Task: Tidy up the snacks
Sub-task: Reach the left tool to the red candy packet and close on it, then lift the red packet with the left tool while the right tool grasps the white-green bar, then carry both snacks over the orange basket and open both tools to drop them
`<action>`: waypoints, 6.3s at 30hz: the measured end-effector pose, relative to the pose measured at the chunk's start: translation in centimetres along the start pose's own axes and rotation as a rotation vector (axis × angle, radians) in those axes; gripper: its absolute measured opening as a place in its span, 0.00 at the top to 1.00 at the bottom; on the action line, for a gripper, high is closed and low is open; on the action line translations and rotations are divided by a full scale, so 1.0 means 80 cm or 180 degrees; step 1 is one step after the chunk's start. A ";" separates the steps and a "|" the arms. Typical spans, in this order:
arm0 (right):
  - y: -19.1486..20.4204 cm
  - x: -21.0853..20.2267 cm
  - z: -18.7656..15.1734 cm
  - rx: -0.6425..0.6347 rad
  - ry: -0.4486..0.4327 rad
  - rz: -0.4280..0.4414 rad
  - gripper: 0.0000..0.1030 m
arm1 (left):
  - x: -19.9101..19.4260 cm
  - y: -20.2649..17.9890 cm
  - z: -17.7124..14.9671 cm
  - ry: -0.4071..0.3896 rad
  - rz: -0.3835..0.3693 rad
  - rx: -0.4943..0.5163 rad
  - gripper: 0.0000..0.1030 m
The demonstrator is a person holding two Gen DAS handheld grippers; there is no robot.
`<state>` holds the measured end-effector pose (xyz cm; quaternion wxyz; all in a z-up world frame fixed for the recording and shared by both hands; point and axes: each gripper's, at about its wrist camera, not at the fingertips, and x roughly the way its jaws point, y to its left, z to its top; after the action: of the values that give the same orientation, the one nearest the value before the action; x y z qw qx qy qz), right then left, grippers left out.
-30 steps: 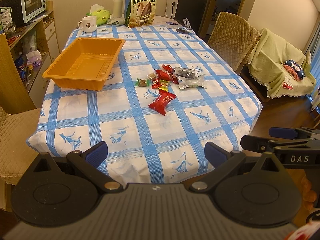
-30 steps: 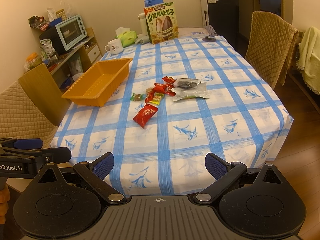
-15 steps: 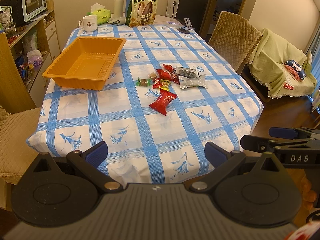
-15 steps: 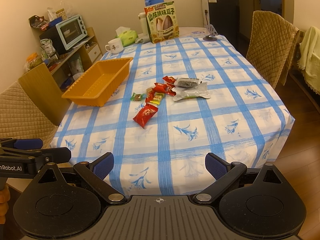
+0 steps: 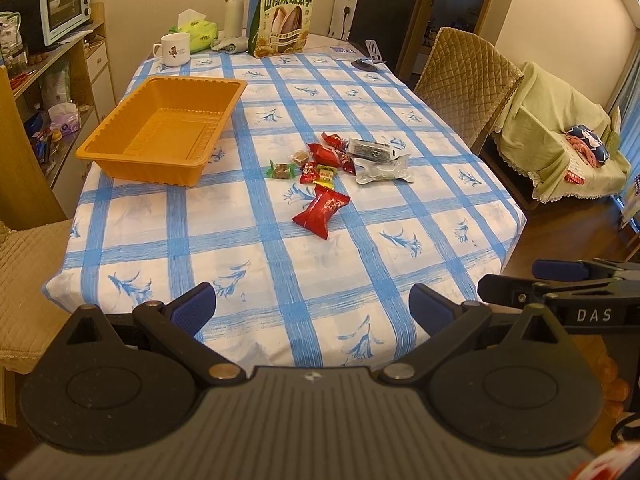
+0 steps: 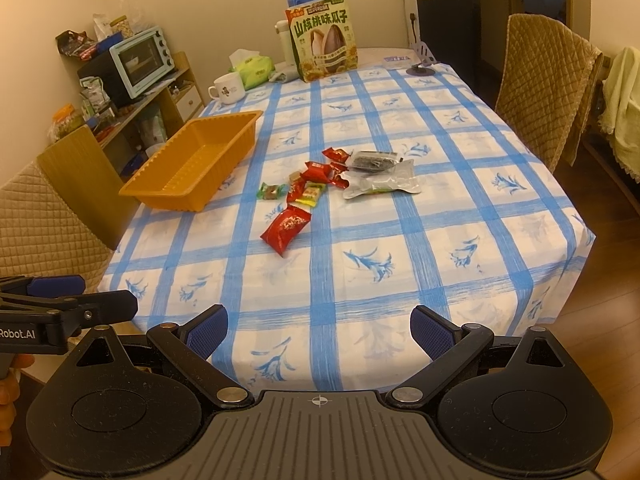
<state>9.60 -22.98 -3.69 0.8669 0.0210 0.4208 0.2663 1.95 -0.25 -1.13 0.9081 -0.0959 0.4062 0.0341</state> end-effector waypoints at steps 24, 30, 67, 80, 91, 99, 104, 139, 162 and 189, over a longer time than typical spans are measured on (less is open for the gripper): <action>-0.158 0.063 0.054 -0.0202 -0.0175 0.0388 0.06 | 0.126 -0.068 0.022 -0.0242 0.0273 0.0150 0.32; -0.189 0.079 0.074 -0.0371 -0.0209 0.0468 0.06 | 0.159 -0.082 0.027 -0.0237 0.0383 0.0176 0.41; -0.169 0.202 0.151 -0.0705 -0.0147 0.0470 0.25 | 0.288 -0.022 0.080 0.0329 -0.0013 0.0659 0.78; -0.140 0.294 0.191 -0.1315 0.0076 0.0862 0.32 | 0.252 0.018 0.084 0.0230 0.0249 0.0209 0.78; -0.129 0.328 0.192 -0.1721 0.0564 0.1123 0.47 | 0.233 0.034 0.080 0.0198 0.0353 -0.0020 0.78; -0.126 0.330 0.174 -0.1755 0.0738 0.1055 0.71 | 0.228 0.033 0.080 0.0187 0.0339 -0.0066 0.78; -0.124 0.327 0.171 -0.1543 0.0698 0.0981 0.74 | 0.223 0.032 0.082 0.0162 0.0334 -0.0079 0.78; 0.109 0.300 0.266 -0.0537 0.0571 0.1655 0.76 | 0.151 0.195 0.198 -0.0286 0.0779 -0.0237 0.78; 0.210 0.433 0.277 -0.0276 0.0814 0.1120 0.76 | 0.220 0.308 0.225 0.0030 0.0624 -0.0195 0.78; 0.210 0.401 0.277 -0.0521 0.0510 0.1018 0.45 | 0.220 0.312 0.221 0.0053 0.0495 -0.0183 0.67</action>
<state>34.73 10.97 -8.09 0.7761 -0.0042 0.4567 0.4348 23.13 27.50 -6.32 0.8961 -0.0904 0.4189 0.1153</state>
